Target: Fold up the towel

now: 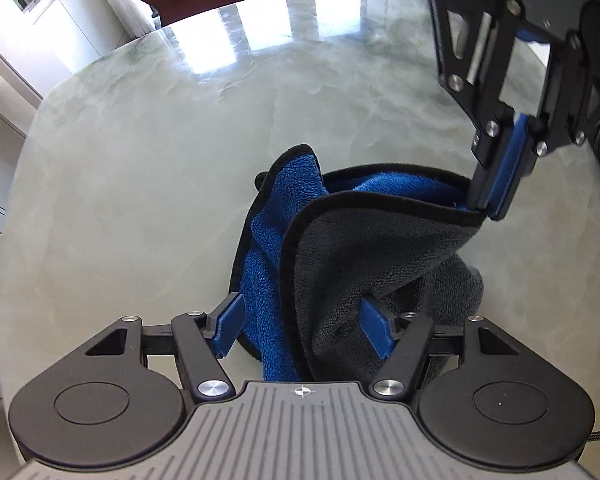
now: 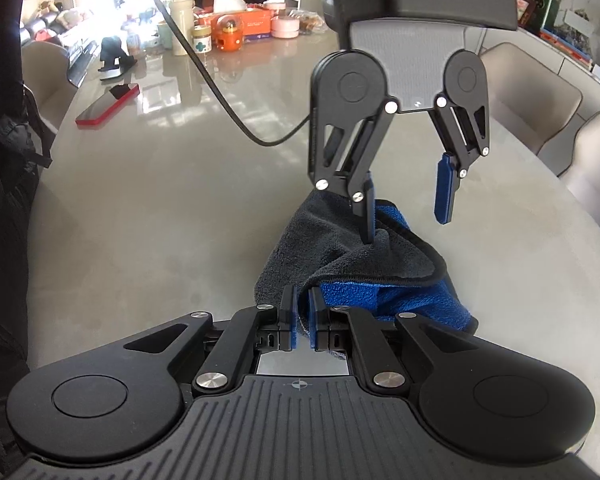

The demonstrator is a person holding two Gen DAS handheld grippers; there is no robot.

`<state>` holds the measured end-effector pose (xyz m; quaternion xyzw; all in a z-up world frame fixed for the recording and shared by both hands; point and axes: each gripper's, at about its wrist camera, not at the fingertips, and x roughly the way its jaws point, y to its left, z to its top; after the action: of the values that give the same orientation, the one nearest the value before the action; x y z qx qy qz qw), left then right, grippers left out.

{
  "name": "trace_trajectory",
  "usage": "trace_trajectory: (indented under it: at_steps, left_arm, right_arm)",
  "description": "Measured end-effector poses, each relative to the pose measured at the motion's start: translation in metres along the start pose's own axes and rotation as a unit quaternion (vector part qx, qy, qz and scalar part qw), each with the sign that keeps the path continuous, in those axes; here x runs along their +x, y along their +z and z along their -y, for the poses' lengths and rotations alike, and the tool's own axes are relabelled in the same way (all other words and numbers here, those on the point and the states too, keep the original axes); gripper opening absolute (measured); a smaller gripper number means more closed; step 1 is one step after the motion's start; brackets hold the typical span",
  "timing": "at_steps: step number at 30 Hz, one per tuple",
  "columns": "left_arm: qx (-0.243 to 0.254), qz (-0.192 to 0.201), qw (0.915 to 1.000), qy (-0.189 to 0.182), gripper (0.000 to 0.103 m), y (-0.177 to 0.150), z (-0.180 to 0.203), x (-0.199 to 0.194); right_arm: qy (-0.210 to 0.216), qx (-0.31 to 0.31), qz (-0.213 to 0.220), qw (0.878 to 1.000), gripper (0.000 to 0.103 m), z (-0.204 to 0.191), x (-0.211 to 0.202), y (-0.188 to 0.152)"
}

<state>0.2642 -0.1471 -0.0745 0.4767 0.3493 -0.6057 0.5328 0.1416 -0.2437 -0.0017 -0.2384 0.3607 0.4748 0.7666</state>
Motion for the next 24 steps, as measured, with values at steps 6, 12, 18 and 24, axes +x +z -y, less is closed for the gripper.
trace_trajectory:
  at_steps: [6, 12, 18, 24]
  left_arm:
    - [-0.126, 0.006, 0.9884, -0.084, 0.068, -0.001, -0.046, 0.004]
    - [-0.146, 0.069, 0.9819, -0.099, 0.066, 0.006, -0.054, -0.004]
    - [-0.081, 0.024, 0.9915, -0.099, 0.045, 0.017, -0.029, 0.017]
    - [-0.072, 0.025, 0.9931, -0.089, 0.009, 0.02, -0.023, 0.017]
  right_arm:
    - [0.002, 0.002, -0.001, 1.0, 0.008, -0.001, 0.001, -0.005]
    - [0.006, 0.007, -0.005, 1.0, 0.008, -0.002, 0.004, -0.01]
    - [0.0, 0.017, -0.001, 1.0, 0.008, 0.001, 0.003, -0.012]
    - [-0.009, 0.024, 0.004, 1.0, 0.008, 0.0, 0.003, -0.012]
